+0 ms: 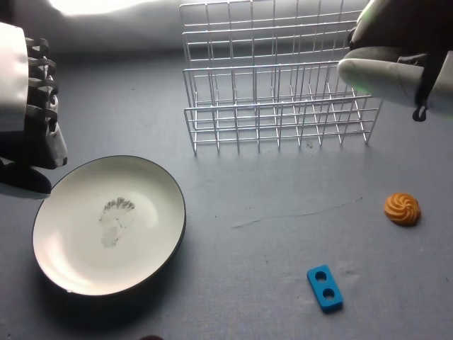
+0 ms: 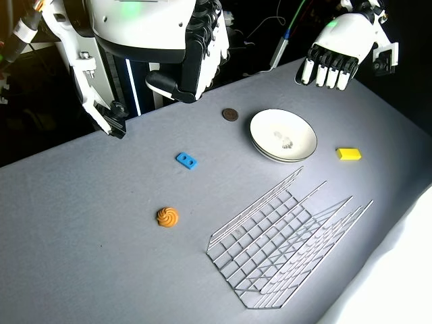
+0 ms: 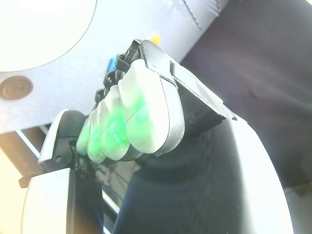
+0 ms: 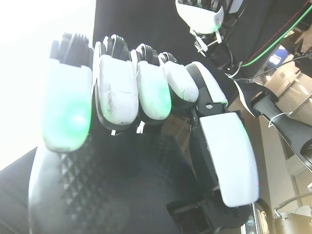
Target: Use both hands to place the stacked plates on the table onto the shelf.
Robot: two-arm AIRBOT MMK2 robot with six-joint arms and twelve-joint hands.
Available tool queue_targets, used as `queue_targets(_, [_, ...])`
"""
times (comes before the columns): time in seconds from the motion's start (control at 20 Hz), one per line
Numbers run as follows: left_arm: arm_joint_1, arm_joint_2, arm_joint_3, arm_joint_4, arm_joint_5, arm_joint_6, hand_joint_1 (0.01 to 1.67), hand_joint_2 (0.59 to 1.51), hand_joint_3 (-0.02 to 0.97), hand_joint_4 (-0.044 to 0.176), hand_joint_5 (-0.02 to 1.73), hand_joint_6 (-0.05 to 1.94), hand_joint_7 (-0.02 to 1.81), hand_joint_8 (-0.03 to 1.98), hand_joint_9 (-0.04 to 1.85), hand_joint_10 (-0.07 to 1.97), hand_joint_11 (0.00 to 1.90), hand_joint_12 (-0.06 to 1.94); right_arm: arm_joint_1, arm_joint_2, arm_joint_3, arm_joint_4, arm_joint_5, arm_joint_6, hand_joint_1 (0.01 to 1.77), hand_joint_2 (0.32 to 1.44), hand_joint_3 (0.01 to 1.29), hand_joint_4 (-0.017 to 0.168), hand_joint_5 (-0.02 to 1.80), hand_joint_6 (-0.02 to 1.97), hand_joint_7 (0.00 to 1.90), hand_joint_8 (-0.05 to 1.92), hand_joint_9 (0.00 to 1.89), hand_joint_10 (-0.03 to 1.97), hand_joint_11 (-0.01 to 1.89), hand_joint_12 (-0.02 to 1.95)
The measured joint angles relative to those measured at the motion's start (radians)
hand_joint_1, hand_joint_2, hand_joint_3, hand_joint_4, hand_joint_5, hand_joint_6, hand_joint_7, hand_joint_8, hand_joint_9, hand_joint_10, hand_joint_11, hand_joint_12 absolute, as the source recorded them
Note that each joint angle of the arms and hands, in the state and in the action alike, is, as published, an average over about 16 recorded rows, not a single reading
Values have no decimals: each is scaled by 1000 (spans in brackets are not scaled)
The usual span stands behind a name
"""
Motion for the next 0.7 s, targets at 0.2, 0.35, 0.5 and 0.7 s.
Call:
queue_targets(0.2, [-1, -5, 13, 11, -14, -6, 256, 1111, 57, 41, 553, 794, 665, 812, 745, 803, 824, 817, -4, 0, 0, 0, -4, -6, 230, 1218, 40, -4, 620, 900, 776, 844, 807, 855, 891, 911])
queue_targets(0.35, [-3, -8, 18, 31, -28, -9, 207, 1101, 53, 31, 439, 626, 529, 641, 592, 638, 657, 644, -9, -1, 0, 0, -6, -8, 198, 1208, 34, -4, 514, 717, 641, 672, 658, 678, 708, 764])
queue_targets(0.5, [-5, -15, 31, 52, -47, -14, 125, 1075, 54, 12, 268, 383, 332, 396, 380, 397, 432, 399, -20, -5, 0, -8, -6, -13, 173, 1170, 32, -5, 355, 468, 448, 432, 455, 436, 479, 542])
queue_targets(0.7, [4, -30, 64, 86, -80, -18, 17, 1055, 26, -4, 17, 5, 29, 12, 49, 20, 74, 8, -44, -16, 1, -28, 5, -21, 295, 1098, 14, -4, 103, 73, 135, 52, 129, 54, 114, 156])
